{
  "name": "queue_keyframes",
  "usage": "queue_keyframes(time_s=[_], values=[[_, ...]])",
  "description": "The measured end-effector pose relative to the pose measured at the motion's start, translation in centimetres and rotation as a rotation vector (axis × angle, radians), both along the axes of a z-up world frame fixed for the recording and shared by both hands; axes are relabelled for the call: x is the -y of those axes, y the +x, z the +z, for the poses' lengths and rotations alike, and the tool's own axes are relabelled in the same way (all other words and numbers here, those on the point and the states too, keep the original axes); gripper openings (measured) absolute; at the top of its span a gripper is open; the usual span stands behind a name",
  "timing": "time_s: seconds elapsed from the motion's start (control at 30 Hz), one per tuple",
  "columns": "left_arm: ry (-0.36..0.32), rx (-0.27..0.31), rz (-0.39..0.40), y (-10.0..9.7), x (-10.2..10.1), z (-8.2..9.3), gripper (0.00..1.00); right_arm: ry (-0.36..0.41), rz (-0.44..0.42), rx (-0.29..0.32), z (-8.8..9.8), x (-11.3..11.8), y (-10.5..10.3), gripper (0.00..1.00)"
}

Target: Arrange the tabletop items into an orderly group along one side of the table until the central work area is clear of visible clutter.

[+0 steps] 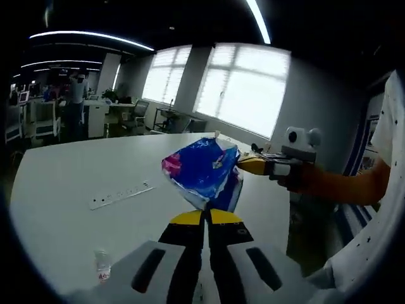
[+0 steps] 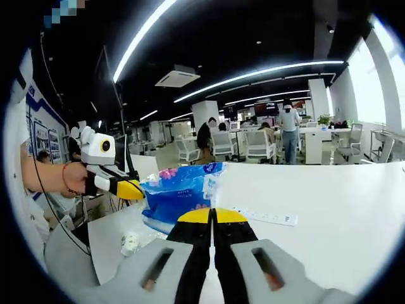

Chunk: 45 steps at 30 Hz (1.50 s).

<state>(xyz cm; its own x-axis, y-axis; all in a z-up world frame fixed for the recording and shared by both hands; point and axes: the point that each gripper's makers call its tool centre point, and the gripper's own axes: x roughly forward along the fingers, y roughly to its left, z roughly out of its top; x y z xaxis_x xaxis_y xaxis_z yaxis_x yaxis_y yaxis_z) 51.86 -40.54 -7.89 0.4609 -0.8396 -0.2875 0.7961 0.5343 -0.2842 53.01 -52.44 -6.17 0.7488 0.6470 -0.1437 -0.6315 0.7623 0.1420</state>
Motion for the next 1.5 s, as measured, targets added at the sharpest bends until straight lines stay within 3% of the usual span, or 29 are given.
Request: queue_keyframes(time_s=[0.4,0.83,1.5], values=[[0.018,0.006,-0.04,1.7,3.2,0.0,0.0,0.001,-0.072,-0.004,-0.1,2.9,0.8,0.0],[0.038,-0.018,-0.075,3.8,6.9,-1.5,0.0,-0.018,-0.159,-0.03,-1.2,6.7,2.4,0.0],[0.07,-0.114,-0.109,6.6,13.1,-6.8,0.0,-0.058,-0.26,-0.133,-5.6,12.9,5.1,0.0]])
